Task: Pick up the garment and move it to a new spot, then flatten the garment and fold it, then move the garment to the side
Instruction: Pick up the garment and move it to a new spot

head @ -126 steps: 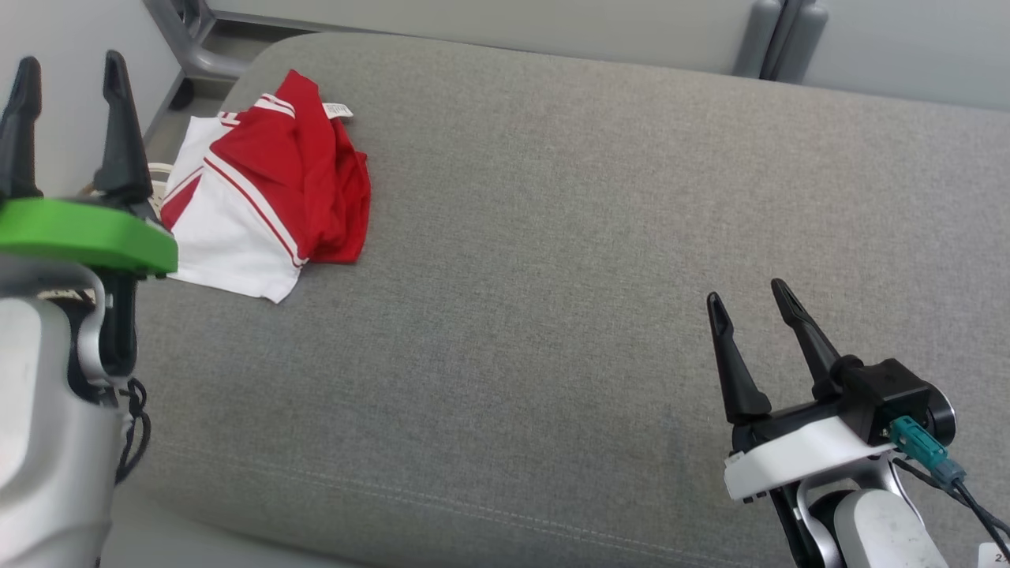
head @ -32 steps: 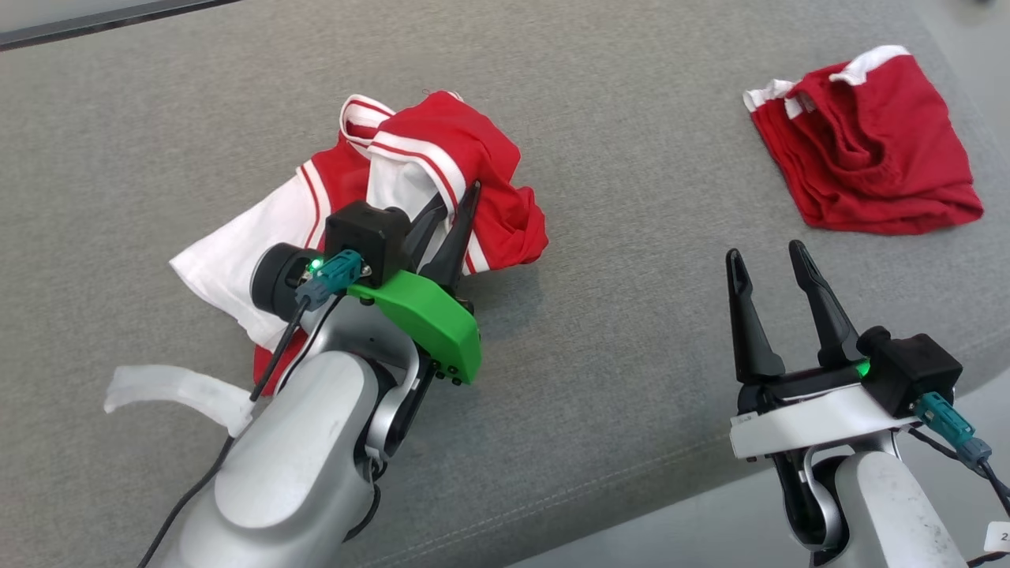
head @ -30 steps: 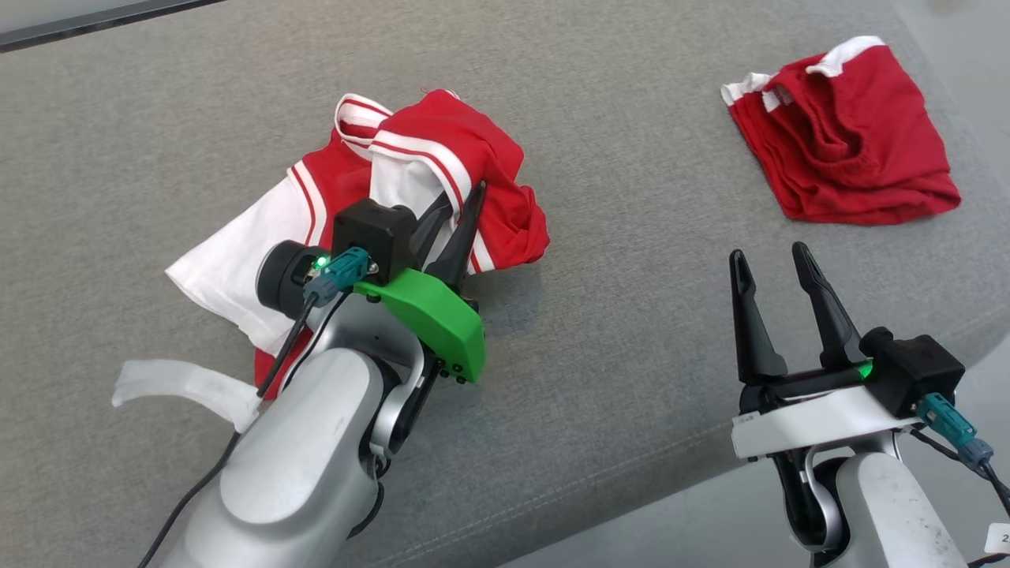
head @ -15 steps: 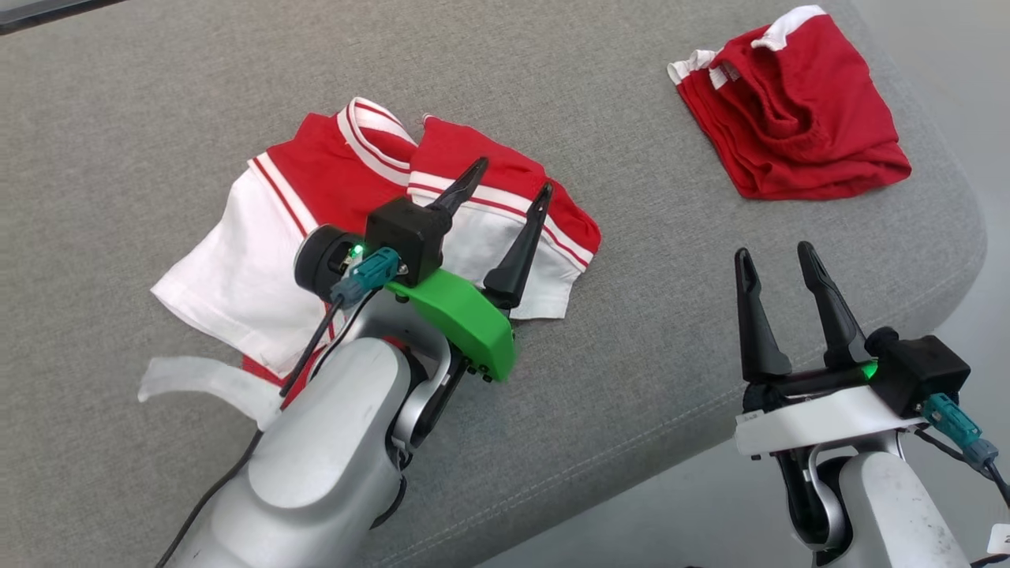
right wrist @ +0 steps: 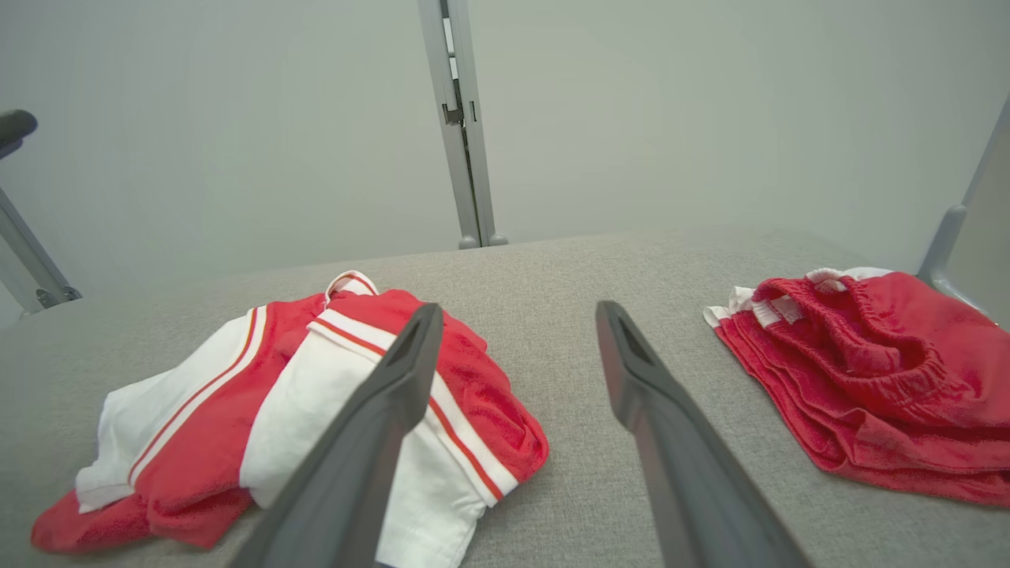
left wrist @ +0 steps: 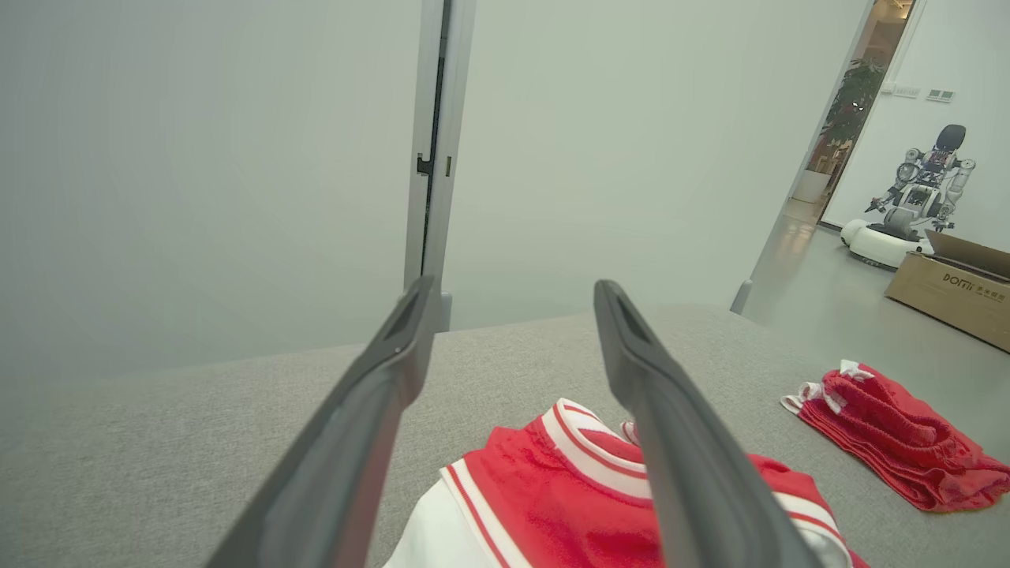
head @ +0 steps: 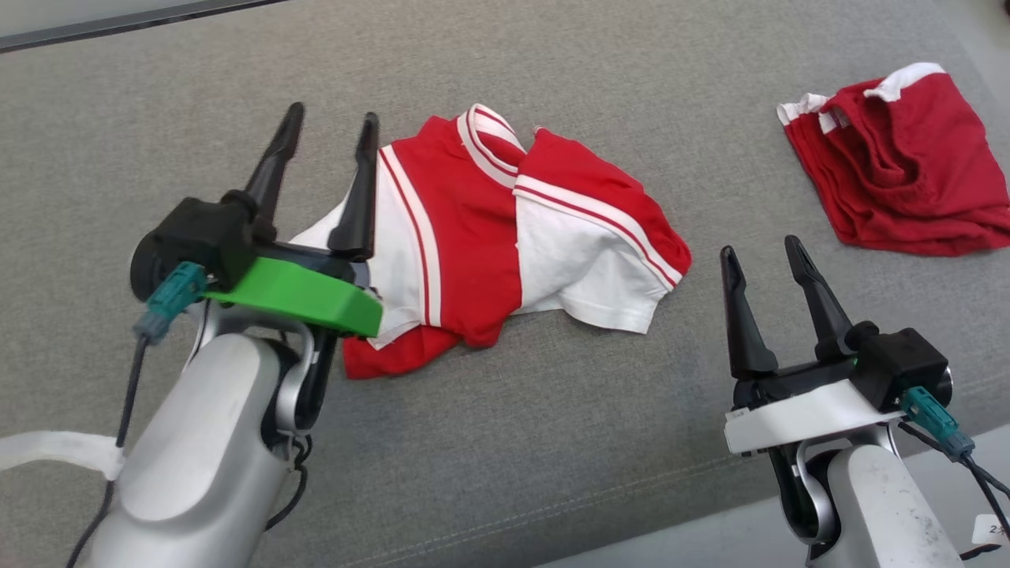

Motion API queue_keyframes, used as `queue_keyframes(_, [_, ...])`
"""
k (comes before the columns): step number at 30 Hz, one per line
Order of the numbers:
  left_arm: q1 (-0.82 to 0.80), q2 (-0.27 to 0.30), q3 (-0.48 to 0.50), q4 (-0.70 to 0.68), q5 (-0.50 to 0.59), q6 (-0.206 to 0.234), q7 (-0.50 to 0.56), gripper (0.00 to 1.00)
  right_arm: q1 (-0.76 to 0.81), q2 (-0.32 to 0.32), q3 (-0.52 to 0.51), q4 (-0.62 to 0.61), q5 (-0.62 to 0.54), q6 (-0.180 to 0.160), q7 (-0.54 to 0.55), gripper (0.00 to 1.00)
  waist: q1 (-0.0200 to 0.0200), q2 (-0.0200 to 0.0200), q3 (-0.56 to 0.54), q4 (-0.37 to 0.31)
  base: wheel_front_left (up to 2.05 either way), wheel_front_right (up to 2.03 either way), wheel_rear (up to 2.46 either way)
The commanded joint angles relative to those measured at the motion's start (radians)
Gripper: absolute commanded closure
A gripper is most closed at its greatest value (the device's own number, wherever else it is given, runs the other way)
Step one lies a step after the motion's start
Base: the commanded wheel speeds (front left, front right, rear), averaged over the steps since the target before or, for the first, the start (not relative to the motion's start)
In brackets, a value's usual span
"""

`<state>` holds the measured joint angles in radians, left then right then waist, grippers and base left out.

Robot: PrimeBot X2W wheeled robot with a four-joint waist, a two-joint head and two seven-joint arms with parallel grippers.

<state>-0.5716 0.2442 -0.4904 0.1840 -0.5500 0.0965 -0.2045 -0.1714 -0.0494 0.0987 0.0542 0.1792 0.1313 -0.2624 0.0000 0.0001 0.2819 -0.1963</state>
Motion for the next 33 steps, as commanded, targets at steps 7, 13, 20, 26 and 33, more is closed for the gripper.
queue_keyframes(7, [0.107, 0.069, 0.132, -0.009, -0.031, 0.050, -0.049, 0.00, -0.007, -0.002, 0.006, 0.027, -0.030, -0.001, -0.003, 0.00, 0.0000, -0.0001, -0.073, 0.114, 0.00, 0.00, 0.00])
queue_keyframes(13, [0.220, 0.112, 0.204, -0.035, -0.011, 0.047, -0.060, 0.00, 0.012, -0.003, 0.018, 0.047, -0.047, -0.001, 0.010, 0.00, 0.0000, -0.0001, -0.111, 0.151, 0.00, 0.00, 0.00])
queue_keyframes(20, [0.358, 0.140, 0.216, -0.066, 0.031, 0.054, -0.060, 0.00, 0.049, -0.003, 0.031, 0.061, -0.061, -0.001, 0.028, 0.00, 0.0000, -0.0001, -0.170, 0.165, 0.00, 0.00, 0.00])
queue_keyframes(26, [0.460, 0.136, 0.212, -0.087, 0.025, 0.062, -0.060, 0.00, 0.091, -0.003, 0.035, 0.064, -0.062, -0.001, 0.033, 0.00, 0.0000, -0.0001, -0.222, 0.170, 0.00, 0.00, 0.00])
queue_keyframes(33, [0.540, 0.128, 0.208, -0.096, 0.016, 0.058, -0.060, 0.00, 0.146, -0.003, 0.038, 0.050, -0.066, -0.001, 0.047, 0.00, 0.0000, -0.0001, -0.264, 0.174, 0.00, 0.00, 0.00])
